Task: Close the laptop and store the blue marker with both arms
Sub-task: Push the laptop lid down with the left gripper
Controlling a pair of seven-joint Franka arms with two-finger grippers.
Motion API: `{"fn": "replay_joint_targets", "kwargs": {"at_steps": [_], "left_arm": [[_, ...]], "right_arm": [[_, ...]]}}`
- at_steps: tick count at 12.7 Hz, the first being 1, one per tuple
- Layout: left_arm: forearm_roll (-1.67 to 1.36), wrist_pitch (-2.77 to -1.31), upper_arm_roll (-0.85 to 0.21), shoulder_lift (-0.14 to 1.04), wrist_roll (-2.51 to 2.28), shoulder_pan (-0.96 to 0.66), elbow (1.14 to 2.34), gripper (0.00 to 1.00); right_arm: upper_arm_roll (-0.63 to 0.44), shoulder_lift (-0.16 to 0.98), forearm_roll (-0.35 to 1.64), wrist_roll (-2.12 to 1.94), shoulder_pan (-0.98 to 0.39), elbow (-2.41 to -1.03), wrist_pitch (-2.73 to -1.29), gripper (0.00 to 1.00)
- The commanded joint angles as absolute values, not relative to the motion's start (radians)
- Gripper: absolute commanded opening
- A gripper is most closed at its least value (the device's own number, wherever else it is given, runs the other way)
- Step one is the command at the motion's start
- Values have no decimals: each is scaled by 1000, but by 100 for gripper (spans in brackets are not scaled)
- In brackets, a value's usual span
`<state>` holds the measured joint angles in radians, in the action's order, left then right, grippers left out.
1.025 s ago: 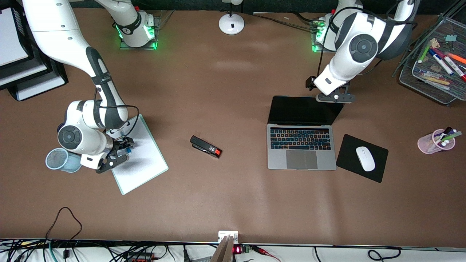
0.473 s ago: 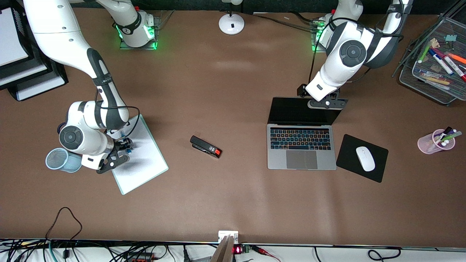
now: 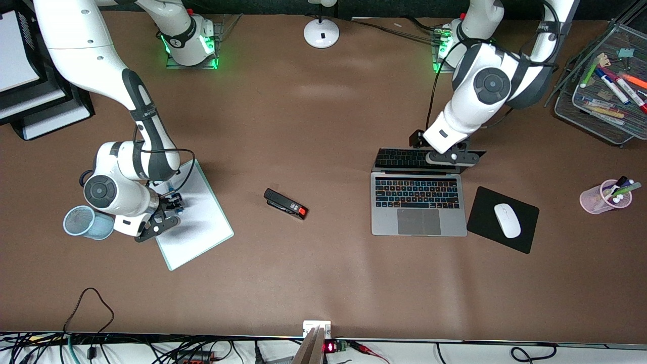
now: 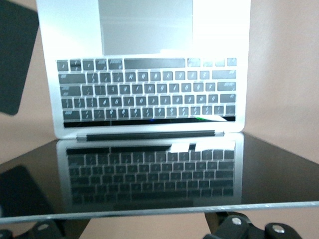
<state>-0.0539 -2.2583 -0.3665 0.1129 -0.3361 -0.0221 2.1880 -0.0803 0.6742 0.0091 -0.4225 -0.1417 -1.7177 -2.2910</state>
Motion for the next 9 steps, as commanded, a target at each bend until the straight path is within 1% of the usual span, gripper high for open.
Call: {"fn": "replay_joint_targets", "kwargs": {"at_steps": [1, 2, 3, 4, 6, 8, 9], "left_arm": [[-26, -2284, -370, 216, -363, -14, 2093, 100], [-26, -2286, -368, 241, -380, -14, 2070, 100], [-26, -2286, -368, 264, -390, -14, 2044, 100], [-28, -2286, -367, 287, -396, -14, 2020, 100], [-26, -2293, -362, 328, -396, -14, 1985, 100], [-26, -2350, -356, 363, -396, -14, 1976, 100], [-26, -2383, -356, 383, -396, -14, 1976, 100]], "right_arm": [[-77, 681, 18, -425, -140, -1717, -2303, 58], [-77, 681, 18, -425, -141, -1717, -2303, 58], [-77, 681, 18, -425, -143, -1715, -2303, 54], [-77, 681, 18, -425, -143, -1715, -2303, 45], [-77, 681, 18, -425, -141, -1713, -2303, 45], [-77, 681, 18, -425, -141, -1713, -2303, 43], [-77, 681, 18, -425, -143, -1713, -2304, 38]]}}
